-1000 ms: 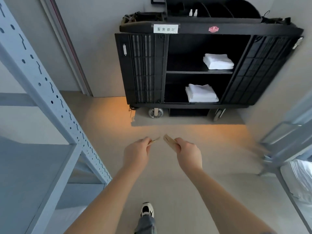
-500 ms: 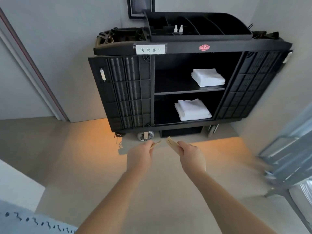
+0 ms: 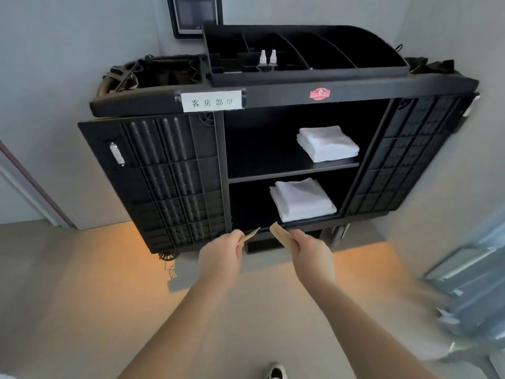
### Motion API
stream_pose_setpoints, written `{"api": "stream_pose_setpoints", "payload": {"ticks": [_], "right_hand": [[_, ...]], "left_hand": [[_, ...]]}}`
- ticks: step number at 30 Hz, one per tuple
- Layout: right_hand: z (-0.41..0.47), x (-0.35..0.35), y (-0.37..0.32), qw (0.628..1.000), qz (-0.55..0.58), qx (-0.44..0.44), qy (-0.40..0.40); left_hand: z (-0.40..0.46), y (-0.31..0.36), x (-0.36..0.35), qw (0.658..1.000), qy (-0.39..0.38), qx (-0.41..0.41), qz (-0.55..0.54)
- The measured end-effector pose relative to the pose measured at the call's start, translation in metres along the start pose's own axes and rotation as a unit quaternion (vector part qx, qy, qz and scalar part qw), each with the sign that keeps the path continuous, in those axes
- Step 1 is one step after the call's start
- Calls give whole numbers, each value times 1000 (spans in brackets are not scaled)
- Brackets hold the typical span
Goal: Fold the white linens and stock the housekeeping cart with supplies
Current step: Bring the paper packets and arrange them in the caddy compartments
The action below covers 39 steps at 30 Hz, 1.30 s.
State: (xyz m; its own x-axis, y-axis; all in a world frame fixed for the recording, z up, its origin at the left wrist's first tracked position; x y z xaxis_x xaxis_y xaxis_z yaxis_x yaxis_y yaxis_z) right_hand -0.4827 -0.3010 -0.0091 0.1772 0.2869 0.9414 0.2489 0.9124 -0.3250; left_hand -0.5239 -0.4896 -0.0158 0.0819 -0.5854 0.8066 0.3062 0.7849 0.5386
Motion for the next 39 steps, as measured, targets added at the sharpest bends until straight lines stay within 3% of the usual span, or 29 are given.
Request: {"api": "stream_pose_setpoints", "payload": {"ticks": [13,28,39], "right_hand": [[252,97,-17,986,74,66,136],[449,137,-133,938,96,233,239],[550,112,-204,934,-77,321,137]], "left_hand": [[244,72,42,985,154,-81,-4],[458,34,126,932,319,-171,-20],[557,-20,147,931,327,-160,-8]]}}
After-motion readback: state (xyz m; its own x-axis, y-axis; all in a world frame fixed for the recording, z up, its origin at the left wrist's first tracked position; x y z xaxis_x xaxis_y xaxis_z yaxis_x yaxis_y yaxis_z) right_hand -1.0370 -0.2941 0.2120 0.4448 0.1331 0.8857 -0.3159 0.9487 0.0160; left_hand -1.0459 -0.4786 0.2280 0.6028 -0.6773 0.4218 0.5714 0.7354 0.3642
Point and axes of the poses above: each hand's wrist, its own z-axis towards the middle knuckle, its own x-axis out of the back of the hand, y = z × x, the point moved 3 cm from there along z, towards the middle knuckle, and after that the axes turned 10 degrees about -z, right-handed, at the moved point
